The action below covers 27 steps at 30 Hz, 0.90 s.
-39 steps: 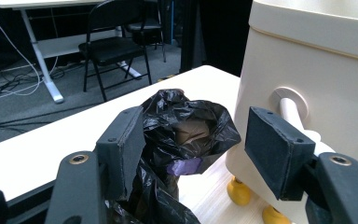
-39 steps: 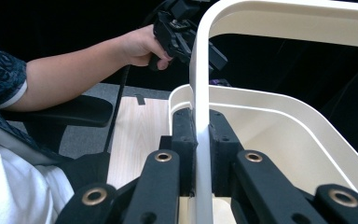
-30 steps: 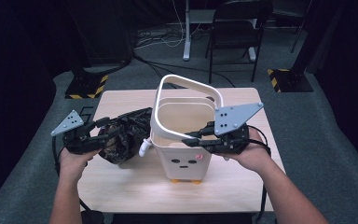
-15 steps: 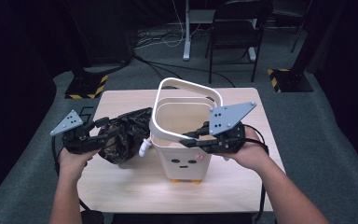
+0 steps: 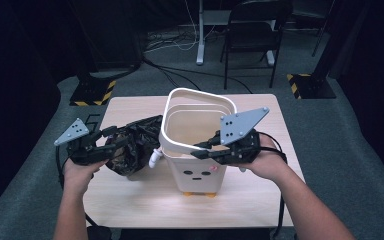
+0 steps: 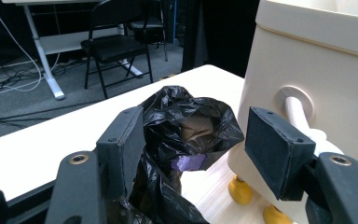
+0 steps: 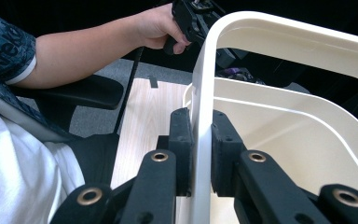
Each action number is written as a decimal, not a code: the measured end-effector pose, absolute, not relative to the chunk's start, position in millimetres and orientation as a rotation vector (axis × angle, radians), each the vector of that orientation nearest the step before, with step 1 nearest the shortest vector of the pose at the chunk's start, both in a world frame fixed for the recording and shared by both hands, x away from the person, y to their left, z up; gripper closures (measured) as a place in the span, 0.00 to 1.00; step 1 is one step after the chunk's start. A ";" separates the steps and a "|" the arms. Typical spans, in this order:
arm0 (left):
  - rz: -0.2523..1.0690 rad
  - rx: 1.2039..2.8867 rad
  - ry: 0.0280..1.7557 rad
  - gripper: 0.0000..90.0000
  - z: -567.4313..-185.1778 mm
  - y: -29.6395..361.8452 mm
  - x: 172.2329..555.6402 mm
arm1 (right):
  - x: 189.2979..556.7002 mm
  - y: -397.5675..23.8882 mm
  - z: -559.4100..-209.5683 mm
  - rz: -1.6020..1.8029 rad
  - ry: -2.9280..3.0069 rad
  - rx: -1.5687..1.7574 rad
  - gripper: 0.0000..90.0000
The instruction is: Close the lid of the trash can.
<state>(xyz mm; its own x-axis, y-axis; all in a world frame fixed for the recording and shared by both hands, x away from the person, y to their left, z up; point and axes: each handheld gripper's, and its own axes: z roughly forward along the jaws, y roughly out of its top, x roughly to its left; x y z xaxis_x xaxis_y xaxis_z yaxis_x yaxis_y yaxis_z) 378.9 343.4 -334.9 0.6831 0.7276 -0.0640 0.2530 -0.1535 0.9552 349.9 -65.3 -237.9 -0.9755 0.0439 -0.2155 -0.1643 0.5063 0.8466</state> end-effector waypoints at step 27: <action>0.521 1.726 0.821 0.41 -337.1 347.6 370.4 | 358.7 -57.4 -241.7 1.336 2.659 -0.188 0.90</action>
<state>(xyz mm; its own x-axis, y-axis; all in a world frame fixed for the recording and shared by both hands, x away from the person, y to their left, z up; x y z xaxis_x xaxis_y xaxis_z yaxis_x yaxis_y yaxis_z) 370.4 347.6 -337.1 0.6631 0.7461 -0.0594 0.2638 -0.1588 0.9514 358.7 -57.4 -241.7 -0.9793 -0.0403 -0.1982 -0.1830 0.5930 0.7841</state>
